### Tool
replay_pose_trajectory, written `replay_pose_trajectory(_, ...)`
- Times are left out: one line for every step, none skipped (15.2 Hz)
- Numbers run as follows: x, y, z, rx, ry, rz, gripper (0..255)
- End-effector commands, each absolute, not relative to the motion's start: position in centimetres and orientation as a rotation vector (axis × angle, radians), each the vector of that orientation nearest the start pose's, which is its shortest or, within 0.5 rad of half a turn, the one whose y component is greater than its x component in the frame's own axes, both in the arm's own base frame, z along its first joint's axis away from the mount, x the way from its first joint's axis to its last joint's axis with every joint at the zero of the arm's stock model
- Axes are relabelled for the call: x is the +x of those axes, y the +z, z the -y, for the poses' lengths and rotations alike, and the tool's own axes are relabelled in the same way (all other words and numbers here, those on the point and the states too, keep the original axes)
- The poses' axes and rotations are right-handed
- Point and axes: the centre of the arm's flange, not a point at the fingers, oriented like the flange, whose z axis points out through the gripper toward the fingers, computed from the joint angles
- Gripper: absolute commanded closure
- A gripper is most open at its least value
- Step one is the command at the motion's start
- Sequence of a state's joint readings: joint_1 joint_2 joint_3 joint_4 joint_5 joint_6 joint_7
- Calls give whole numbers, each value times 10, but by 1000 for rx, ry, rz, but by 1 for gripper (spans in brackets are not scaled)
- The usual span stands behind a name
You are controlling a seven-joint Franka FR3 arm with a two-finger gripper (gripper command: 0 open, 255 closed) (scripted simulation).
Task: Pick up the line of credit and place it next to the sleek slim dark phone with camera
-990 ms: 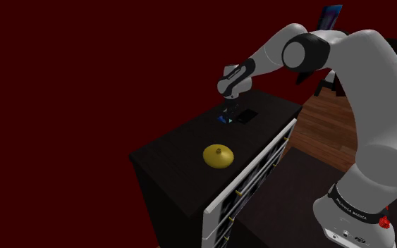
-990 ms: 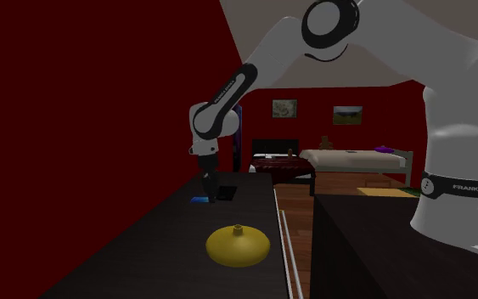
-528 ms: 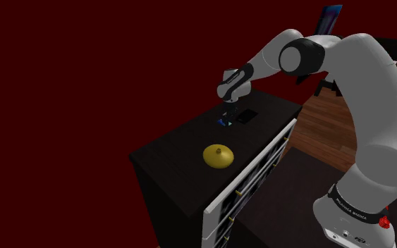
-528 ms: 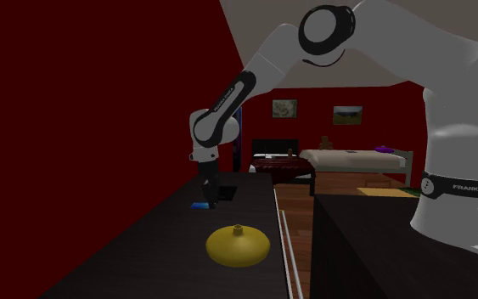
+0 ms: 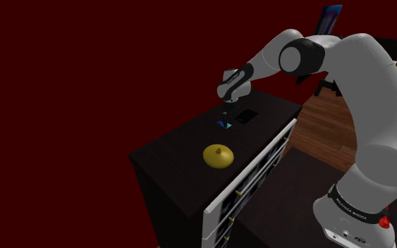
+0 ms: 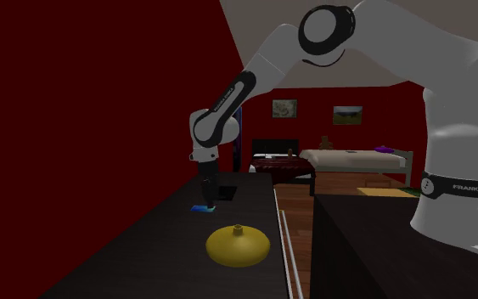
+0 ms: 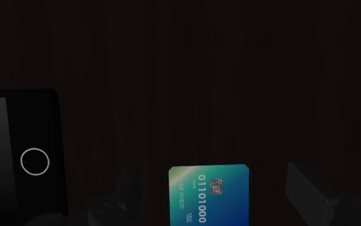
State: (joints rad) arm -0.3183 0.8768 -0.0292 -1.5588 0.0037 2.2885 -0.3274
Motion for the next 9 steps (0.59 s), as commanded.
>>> replay_pose_trajectory(639, 114, 229, -3104, 226, -22, 0)
replay_pose_trajectory(639, 114, 229, -3104, 226, -22, 0)
replay_pose_trajectory(641, 128, 229, -3104, 226, -22, 0)
replay_pose_trajectory(643, 141, 230, -3104, 226, -22, 0)
replay_pose_trajectory(645, 154, 230, -3104, 226, -22, 0)
replay_pose_trajectory(646, 164, 231, -3104, 226, -22, 0)
replay_pose_trajectory(646, 164, 231, -3104, 226, -22, 0)
replay_pose_trajectory(646, 164, 231, -3104, 226, -22, 0)
replay_pose_trajectory(646, 164, 231, -3104, 226, -22, 0)
